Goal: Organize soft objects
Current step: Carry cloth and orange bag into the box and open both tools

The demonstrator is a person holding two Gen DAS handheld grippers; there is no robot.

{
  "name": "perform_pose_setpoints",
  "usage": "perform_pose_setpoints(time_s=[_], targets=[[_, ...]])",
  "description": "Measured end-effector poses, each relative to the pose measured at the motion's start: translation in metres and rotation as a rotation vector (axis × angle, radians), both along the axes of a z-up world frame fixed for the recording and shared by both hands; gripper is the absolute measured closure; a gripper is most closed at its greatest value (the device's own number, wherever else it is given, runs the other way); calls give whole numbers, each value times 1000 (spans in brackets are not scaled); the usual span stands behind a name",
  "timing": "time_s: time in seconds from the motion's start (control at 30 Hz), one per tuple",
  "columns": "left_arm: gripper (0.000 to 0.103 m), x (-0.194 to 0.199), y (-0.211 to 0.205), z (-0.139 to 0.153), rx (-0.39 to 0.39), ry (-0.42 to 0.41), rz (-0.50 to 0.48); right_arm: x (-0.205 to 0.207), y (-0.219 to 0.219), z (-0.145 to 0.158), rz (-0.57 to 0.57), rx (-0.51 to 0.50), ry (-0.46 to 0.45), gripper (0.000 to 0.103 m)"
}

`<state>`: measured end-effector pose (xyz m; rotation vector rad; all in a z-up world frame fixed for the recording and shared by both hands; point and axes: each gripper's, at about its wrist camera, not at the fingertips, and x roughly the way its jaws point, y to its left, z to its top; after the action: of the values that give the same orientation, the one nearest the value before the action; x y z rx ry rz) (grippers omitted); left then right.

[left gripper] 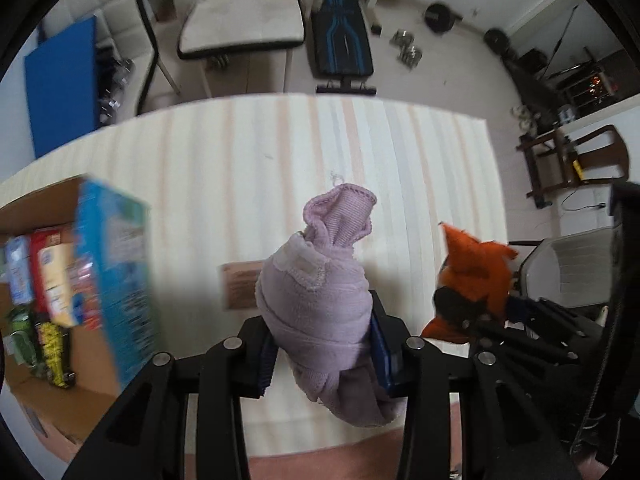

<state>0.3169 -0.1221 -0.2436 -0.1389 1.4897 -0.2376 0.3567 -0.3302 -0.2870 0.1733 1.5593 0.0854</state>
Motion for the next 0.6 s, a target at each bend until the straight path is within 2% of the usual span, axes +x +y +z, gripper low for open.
perform_pose_setpoints(time_s=[0.13,0.27,0.33,0.4,0.53,0.6], targets=[[67,-38,68,40,22,-68,30,-40,49,38,33,90,-45,59],[67,-57,140,47,63,-61,71,-85,124,63,76,177,-66,59],[67,-64,175,41,94,-41,103,-107,168,71,108,211,-70,59],[67,-70,213,33,89,2,159,-117,206,75,135,219,-72,59],[67,-74,267,3,10,118,271,-121,275,70,154,205,-54,59],[67,-75,277,-11,-15,157,292,-119,297,62,149,192,-39,59]])
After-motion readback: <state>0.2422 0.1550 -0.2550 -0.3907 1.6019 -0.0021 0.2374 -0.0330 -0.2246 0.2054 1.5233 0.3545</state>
